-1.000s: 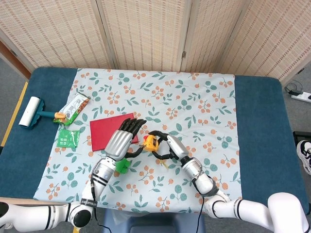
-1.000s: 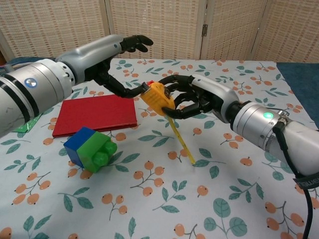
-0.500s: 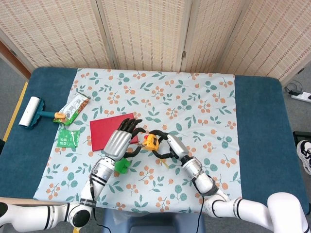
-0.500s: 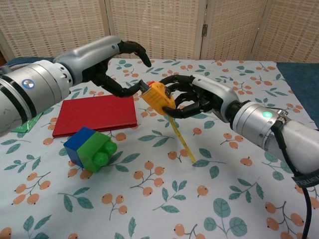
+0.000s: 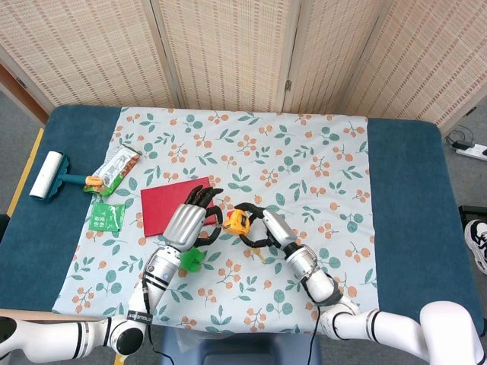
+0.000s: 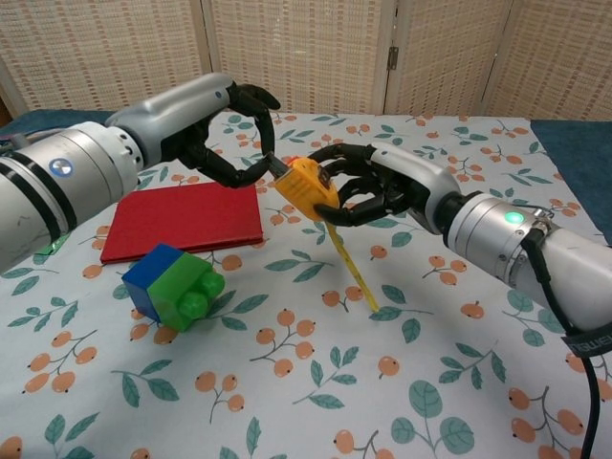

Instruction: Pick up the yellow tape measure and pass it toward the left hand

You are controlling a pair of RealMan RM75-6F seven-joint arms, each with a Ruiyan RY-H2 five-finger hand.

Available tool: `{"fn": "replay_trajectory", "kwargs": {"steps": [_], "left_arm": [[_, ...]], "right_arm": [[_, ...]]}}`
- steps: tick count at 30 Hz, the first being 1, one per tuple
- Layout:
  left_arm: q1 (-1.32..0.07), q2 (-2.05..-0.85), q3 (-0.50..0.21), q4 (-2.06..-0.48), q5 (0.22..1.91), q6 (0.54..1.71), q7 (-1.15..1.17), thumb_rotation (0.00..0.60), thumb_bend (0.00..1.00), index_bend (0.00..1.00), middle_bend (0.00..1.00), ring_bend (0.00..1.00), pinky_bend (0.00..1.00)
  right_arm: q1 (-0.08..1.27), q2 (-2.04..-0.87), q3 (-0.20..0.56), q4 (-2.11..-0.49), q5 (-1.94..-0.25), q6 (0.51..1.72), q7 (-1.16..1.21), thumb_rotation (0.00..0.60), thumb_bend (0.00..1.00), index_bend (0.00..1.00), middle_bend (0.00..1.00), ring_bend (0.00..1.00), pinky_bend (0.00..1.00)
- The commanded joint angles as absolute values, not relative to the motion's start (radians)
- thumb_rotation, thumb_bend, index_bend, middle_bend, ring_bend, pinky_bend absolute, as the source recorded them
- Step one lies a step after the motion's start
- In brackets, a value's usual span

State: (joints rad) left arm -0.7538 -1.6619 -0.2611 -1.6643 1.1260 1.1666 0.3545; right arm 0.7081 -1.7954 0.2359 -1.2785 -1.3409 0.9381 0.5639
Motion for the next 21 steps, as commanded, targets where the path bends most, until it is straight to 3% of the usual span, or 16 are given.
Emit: {"fn": "replay_trajectory", "kwargs": {"steps": [1,9,21], "left_arm": [[-0.751,-1.666,-0.263,-1.659,1.128,1.173,0.350,0.600,0.51,0.60,0.18,0.13,0.04],[-0.737,-1.653,-0.275,-1.650,1.129,1.188,0.327,0.600,0.53,0.62,0.20,0.15,0.05],[-0.690,-1.536,-0.323,-1.661,1.049,1.161,0.229,0.600,0.53,0.62,0.20,0.15,0.05]], "right_arm": [[0.706,-1.792,0.236,-1.280,-1.339,0.937,0.565,0.600,0.51,0.47,0.44,0.45,0.18],[0.694,-1.751,0.225,-1.298,-1.340,0.933,0.556,0.600,0.51,0.47,0.44,0.45,0.18],[0.627,-1.630,0.173,-1.323,-1.366,0.965,0.554,0.600,0.51,0.47,0.44,0.45,0.18]]}}
